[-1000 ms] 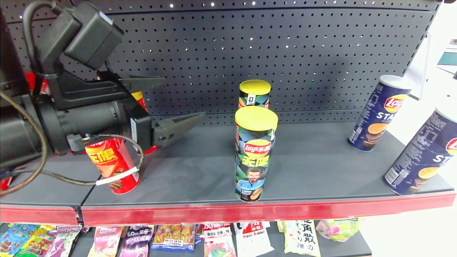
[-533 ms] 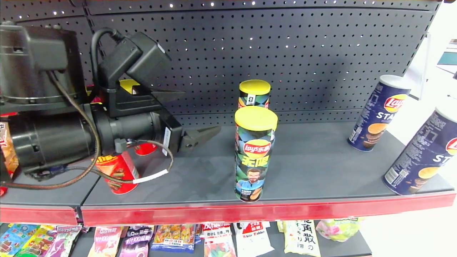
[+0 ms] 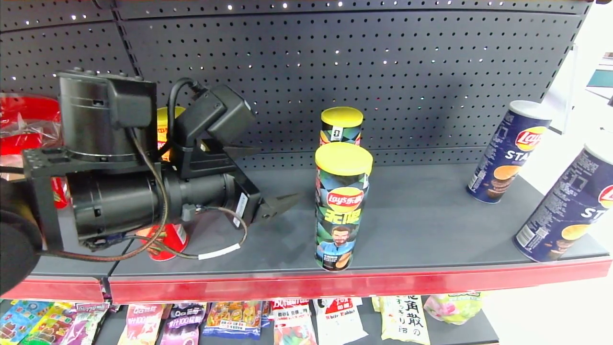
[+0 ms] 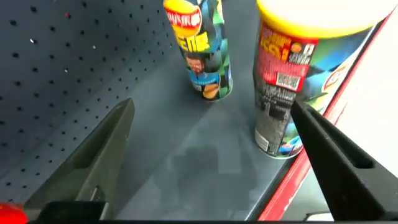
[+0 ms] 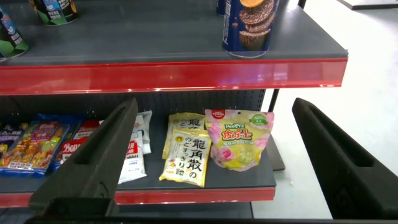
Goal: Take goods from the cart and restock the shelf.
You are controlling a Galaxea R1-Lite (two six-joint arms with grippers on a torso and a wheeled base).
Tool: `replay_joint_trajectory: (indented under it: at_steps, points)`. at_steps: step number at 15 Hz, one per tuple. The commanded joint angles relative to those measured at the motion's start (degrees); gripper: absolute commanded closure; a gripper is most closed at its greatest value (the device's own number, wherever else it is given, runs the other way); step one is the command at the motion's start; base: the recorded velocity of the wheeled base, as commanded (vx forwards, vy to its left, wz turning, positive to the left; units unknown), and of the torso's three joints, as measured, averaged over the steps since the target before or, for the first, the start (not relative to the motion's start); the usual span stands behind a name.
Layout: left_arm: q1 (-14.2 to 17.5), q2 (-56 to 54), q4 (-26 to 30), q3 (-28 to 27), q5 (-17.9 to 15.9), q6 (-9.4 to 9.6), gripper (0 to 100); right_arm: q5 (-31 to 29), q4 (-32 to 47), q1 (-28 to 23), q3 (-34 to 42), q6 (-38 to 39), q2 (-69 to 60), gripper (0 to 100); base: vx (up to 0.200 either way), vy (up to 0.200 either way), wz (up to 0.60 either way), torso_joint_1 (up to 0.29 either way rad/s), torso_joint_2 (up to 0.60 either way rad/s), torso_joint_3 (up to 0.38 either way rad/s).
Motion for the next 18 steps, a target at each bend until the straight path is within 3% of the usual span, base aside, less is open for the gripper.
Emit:
replay_joint_trajectory:
  at_steps: [1,6,8,12,15,18]
  points:
    - [0.01,0.07,-0.04,1.65,-0.02,0.03,0,0.02,-0.01,0.01,0.01,-0.04,-0.01,0,0.0,0.0,0.0,0.0,0.0,0.0]
    - [0.01,1.3,-0.3,4.46,0.16,0.47,0,0.02,-0.01,0.01,0.01,0.04,-0.01,0,0.0,0.0,0.0,0.0,0.0,0.0]
    - [0.1,2.36,-0.39,4.46,0.33,1.96,0,0.02,-0.01,0.01,0.01,-0.04,-0.01,0,0.0,0.0,0.0,0.0,0.0,0.0]
    - [0.1,4.12,-0.39,4.64,0.6,2.31,0,0.02,-0.01,0.01,0.01,0.04,-0.01,0,0.0,0.0,0.0,0.0,0.0,0.0]
    - [0.19,4.73,-0.21,6.4,0.69,4.25,0,0.02,-0.01,0.01,0.01,0.04,-0.01,0,0.0,0.0,0.0,0.0,0.0,0.0]
    - [0.19,5.26,-0.3,8.07,0.6,4.6,0,0.02,-0.01,0.01,0.01,0.04,-0.01,0,0.0,0.0,0.0,0.0,0.0,0.0]
